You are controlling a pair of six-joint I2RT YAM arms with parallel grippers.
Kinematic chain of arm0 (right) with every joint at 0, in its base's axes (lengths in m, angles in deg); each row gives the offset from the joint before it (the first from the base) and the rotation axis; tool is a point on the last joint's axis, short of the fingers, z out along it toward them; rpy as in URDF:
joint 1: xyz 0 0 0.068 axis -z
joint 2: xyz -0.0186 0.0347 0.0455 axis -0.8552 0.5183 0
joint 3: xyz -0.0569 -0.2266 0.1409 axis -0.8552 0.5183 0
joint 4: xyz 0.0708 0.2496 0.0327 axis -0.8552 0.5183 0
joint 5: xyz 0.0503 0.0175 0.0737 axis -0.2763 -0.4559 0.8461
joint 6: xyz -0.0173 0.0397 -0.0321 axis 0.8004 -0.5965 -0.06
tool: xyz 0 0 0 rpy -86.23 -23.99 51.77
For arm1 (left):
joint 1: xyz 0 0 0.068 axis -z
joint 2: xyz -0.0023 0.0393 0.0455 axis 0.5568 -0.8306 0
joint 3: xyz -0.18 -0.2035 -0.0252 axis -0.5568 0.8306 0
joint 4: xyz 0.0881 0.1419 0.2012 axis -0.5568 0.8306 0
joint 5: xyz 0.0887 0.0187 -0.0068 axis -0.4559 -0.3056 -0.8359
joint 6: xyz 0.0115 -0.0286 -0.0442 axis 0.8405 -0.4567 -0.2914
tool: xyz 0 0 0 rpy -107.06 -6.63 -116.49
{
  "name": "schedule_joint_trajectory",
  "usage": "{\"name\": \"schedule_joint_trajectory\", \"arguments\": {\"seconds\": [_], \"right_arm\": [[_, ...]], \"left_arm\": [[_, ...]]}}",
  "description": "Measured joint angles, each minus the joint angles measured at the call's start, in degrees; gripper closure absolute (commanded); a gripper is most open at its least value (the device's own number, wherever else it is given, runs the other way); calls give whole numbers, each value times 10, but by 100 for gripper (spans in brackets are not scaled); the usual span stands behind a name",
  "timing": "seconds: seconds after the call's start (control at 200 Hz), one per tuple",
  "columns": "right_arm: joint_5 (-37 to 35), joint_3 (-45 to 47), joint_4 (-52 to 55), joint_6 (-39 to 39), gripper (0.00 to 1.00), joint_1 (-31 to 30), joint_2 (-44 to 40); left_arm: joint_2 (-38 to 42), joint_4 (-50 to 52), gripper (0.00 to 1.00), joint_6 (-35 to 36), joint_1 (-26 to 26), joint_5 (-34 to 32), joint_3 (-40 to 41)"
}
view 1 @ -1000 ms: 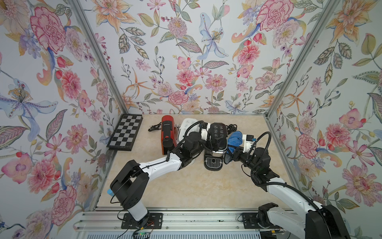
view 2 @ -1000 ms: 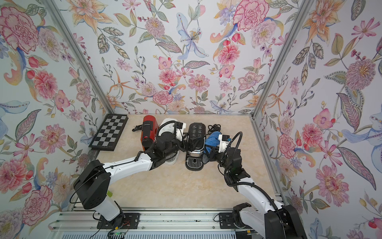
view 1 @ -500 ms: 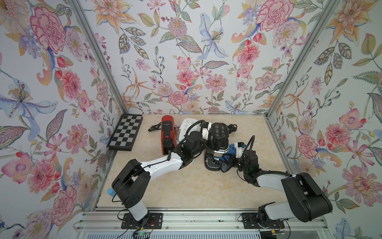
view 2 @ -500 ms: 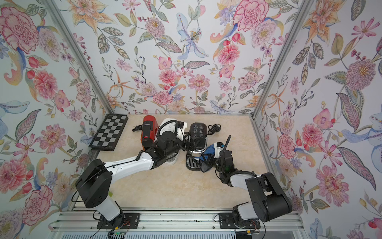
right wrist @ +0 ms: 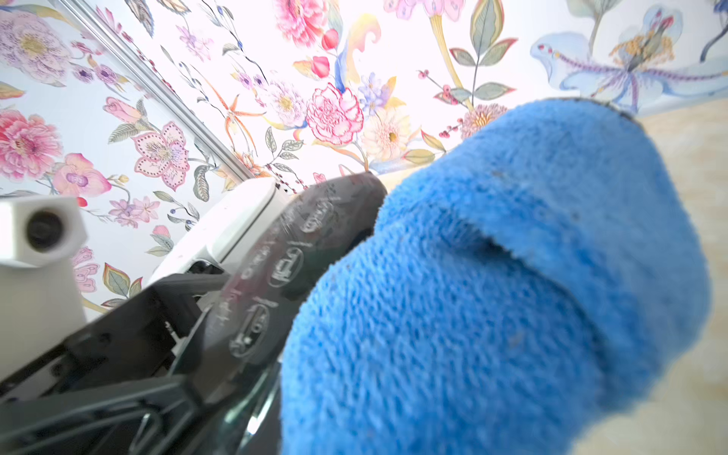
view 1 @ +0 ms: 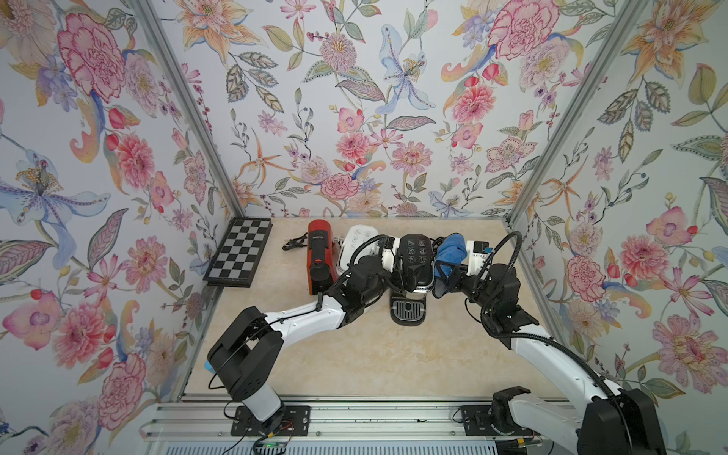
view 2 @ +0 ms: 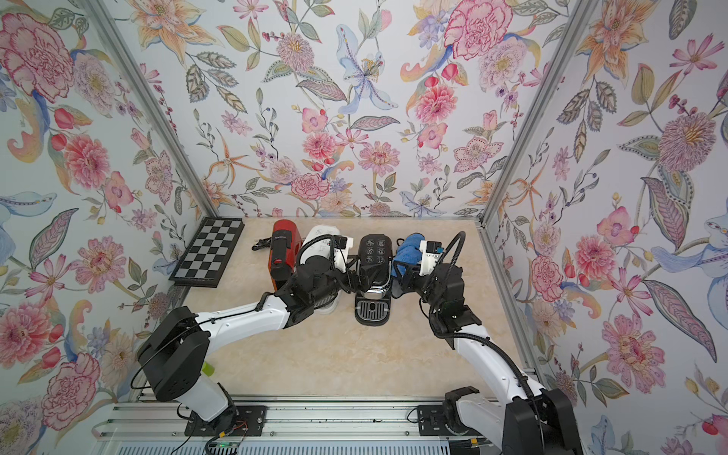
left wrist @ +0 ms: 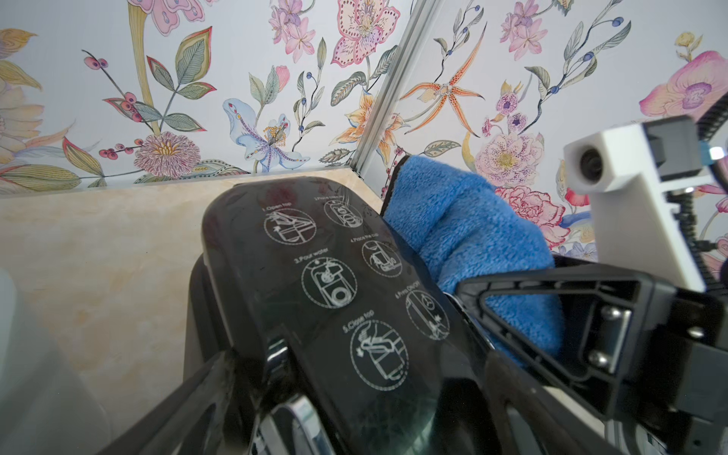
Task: Wipe the surface of a coffee machine
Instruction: Wipe the dirt from the surface of the coffee machine.
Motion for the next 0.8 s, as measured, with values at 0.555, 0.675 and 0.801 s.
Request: {"name": "schedule_joint_trajectory", "arguments": {"seconds": [0.555,0.675,0.801], "right_arm": [[2,-165,194,79,65,-97,-10],[1,-183,211,88,65,-121,24],[-7,-207,220,93,65,-131,68]], "left_arm": [[36,36,1,23,7,-10,14],[88,57,1,47,8,-39,37],[150,65,1,64,10,-87,72]]}}
